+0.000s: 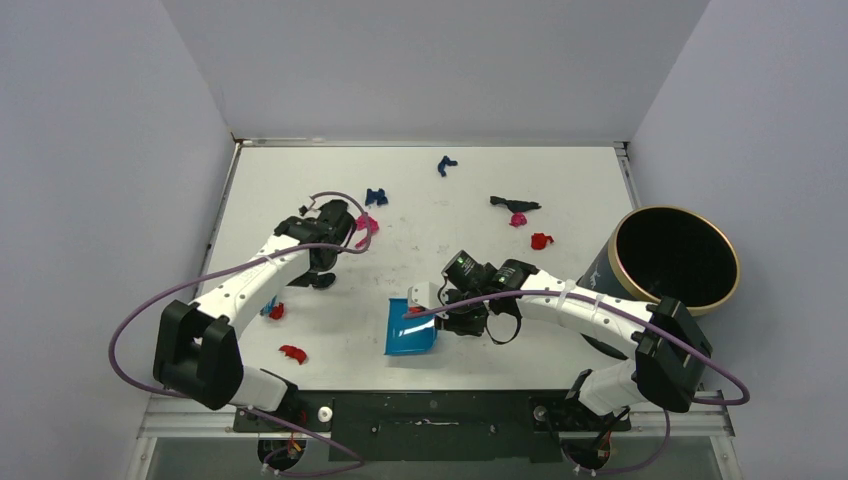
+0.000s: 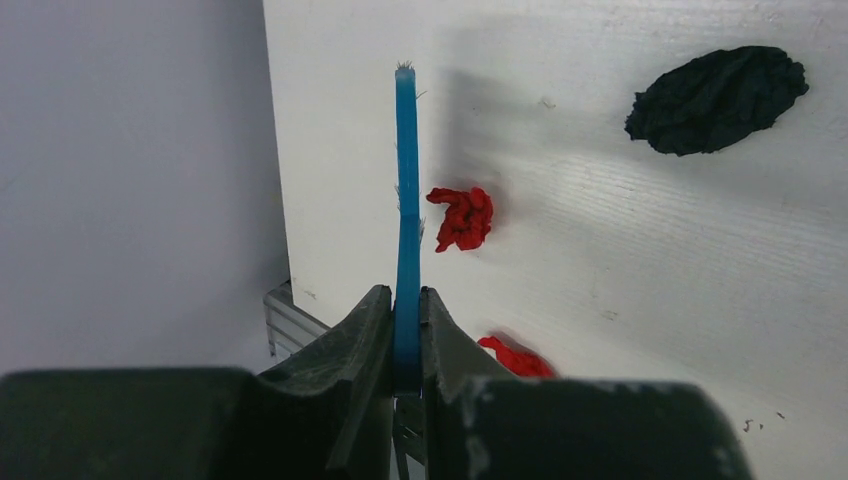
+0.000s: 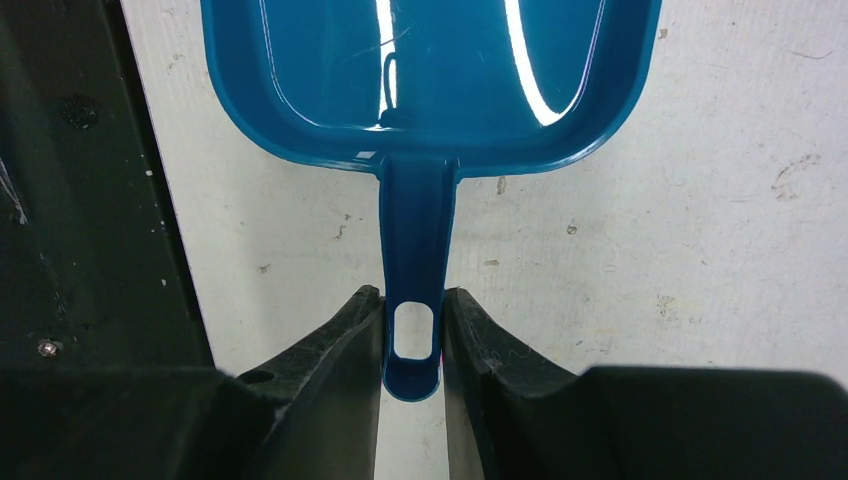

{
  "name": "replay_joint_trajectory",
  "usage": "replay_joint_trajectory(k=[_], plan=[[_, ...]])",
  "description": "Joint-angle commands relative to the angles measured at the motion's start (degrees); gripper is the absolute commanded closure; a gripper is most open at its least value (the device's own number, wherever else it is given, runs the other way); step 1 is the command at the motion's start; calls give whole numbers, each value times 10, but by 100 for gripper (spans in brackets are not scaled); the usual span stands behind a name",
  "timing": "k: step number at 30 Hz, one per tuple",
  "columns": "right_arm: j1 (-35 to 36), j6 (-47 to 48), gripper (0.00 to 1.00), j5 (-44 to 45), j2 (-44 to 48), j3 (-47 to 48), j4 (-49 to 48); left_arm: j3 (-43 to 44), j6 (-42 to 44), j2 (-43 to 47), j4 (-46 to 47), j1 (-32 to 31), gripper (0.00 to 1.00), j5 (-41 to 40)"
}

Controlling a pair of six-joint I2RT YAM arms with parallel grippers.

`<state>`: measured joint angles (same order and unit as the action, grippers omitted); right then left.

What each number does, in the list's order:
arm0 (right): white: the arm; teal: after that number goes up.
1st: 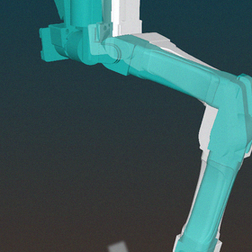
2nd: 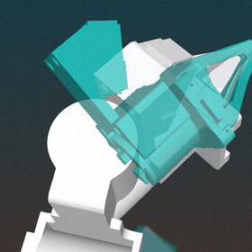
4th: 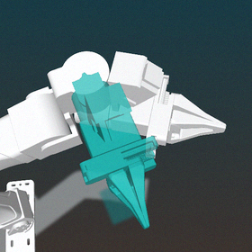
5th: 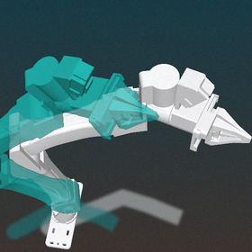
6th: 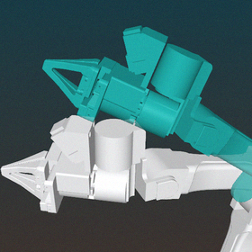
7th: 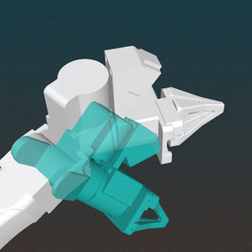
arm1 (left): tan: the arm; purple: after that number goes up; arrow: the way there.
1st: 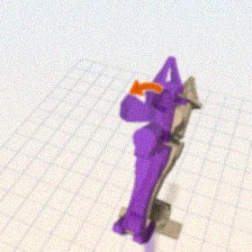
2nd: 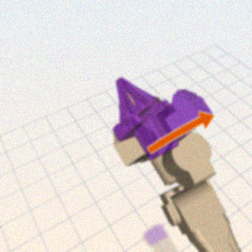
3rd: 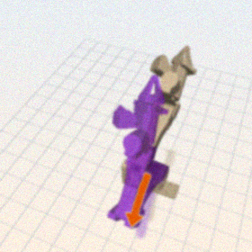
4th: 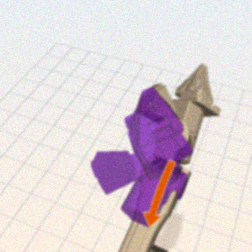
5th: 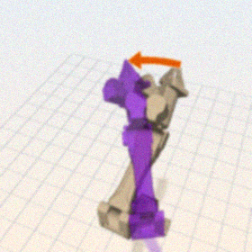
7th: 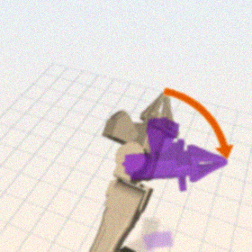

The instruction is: Sweep away the paper scraps from the table

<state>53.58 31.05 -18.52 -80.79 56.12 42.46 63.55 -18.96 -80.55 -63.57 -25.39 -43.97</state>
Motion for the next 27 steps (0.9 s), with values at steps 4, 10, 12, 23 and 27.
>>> replay_joint_trajectory(k=[4,10,12,23,27], plan=[[1,6,86,6,9,20,4,-22,-18,-33,58,7,100,73],[0,9,86,16,25,6,3,-26,-24,-21,84,-15,100,169],[1,10,86,19,29,4,6,-18,-33,-3,95,-27,100,215],[0,12,86,21,52,-18,3,124,-68,71,-9,-109,100,207],[0,17,86,23,61,-25,0,150,-121,37,-154,-120,100,86]])
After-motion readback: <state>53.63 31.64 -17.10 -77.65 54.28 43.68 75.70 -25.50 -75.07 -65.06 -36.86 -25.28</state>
